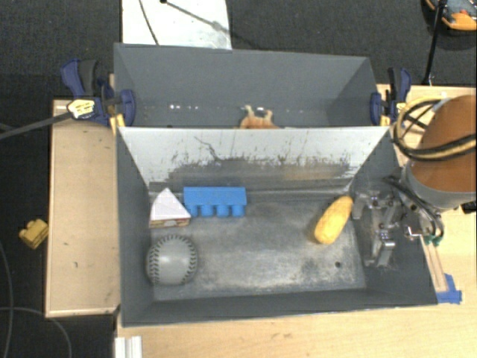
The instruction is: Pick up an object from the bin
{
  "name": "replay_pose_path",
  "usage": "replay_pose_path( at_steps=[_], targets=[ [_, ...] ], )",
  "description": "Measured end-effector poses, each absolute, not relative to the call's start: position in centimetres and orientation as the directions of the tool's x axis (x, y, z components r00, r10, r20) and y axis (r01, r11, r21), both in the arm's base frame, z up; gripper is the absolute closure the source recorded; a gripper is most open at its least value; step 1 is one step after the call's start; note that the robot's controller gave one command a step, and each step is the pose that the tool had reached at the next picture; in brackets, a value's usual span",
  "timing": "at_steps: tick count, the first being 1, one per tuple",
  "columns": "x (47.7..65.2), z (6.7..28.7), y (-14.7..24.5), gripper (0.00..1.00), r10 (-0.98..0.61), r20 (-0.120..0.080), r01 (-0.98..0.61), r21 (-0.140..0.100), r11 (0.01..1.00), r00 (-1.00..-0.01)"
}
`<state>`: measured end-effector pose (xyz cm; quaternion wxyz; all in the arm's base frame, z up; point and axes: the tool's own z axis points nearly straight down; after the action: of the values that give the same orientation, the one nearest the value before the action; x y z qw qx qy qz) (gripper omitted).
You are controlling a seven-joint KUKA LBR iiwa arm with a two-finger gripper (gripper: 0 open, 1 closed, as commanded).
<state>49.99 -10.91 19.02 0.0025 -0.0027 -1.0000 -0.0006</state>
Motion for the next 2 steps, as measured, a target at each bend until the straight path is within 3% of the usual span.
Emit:
replay_pose_path(
  at_steps=[1, 2],
  targets=[
    [50.2, 19.5, -10.9, 0.00, 0.001, -0.003, 0.001, -0.001, 1.000, -1.000],
    [52.7, 15.7, -10.8, 0.00, -0.101, -0.007, -0.101, -0.002, 0.995, -0.995]
  ],
)
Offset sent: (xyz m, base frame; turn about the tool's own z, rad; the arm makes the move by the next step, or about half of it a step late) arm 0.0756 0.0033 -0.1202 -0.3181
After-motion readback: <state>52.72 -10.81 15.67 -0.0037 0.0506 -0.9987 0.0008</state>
